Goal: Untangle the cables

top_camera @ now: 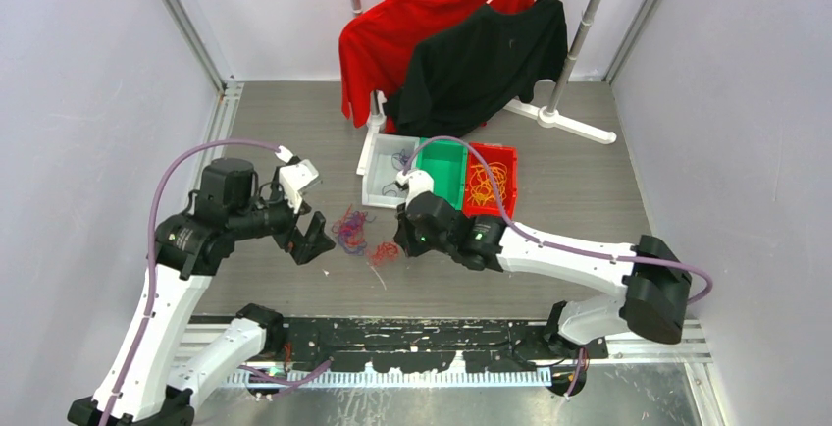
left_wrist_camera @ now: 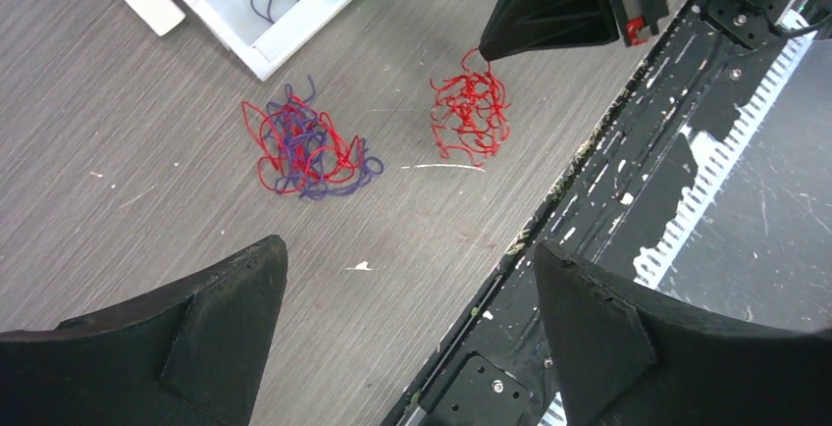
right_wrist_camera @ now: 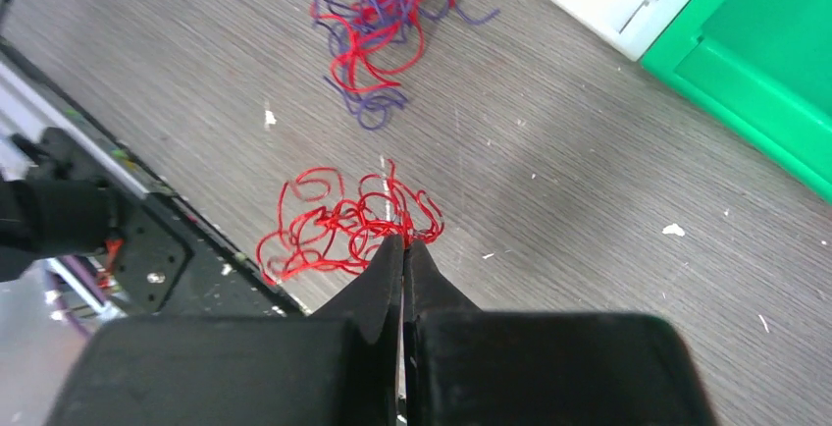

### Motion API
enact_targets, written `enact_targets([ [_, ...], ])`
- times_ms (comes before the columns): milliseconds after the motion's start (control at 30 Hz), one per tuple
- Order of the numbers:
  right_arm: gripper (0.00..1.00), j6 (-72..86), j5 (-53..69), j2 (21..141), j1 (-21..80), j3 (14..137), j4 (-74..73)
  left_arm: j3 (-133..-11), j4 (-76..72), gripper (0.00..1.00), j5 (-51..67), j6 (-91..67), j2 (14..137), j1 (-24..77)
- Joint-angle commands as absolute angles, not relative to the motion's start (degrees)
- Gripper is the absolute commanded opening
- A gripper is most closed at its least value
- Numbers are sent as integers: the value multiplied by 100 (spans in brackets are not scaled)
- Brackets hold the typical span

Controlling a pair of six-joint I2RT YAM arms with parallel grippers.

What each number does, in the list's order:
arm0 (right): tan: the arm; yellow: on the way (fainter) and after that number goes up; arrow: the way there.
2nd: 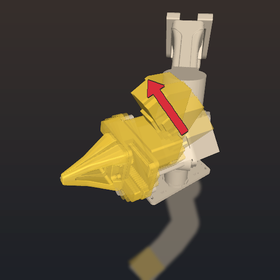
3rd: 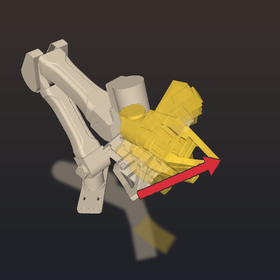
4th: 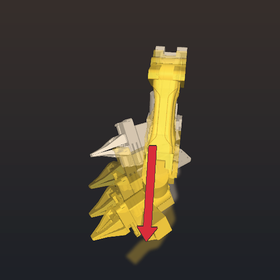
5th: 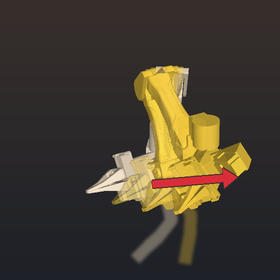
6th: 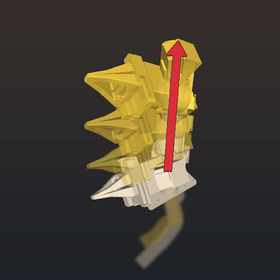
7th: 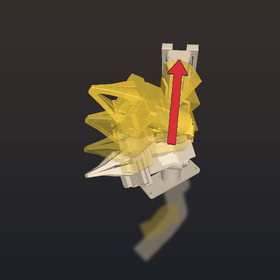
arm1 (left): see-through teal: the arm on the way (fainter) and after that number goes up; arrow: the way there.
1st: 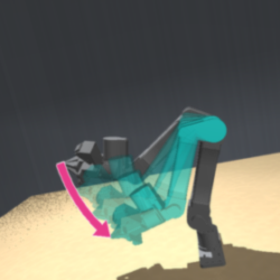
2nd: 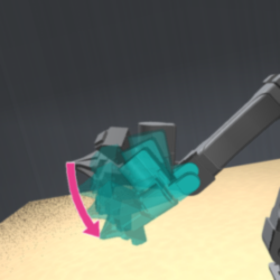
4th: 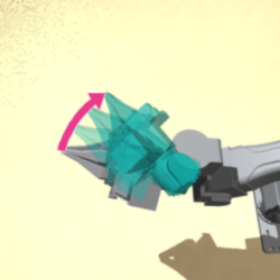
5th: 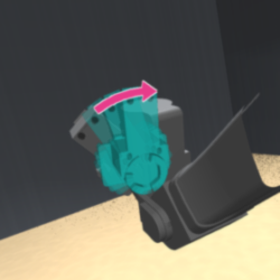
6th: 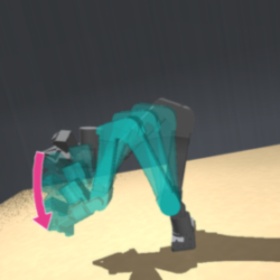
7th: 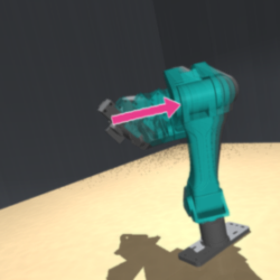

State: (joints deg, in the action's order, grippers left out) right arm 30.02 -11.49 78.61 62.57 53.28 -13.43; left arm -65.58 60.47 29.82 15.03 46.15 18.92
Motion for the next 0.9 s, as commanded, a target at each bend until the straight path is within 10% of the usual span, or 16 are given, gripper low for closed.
enact_targets([
  [0, 1, 3254, -1012, 7456, 6267, 5766, -1743, -6626, 6012, 95, 3536, 1630, 4465, 1891],
  [567, 1, 3702, -445, 7892, 6363, 6645, -966, -5234, 4263, 88, 3684, 1308, 4697, 2351],
  [867, 1, 4116, 47, 7702, 6363, 6257, -656, -5216, 4220, 39, 3559, 1749, 4836, 2444],
])
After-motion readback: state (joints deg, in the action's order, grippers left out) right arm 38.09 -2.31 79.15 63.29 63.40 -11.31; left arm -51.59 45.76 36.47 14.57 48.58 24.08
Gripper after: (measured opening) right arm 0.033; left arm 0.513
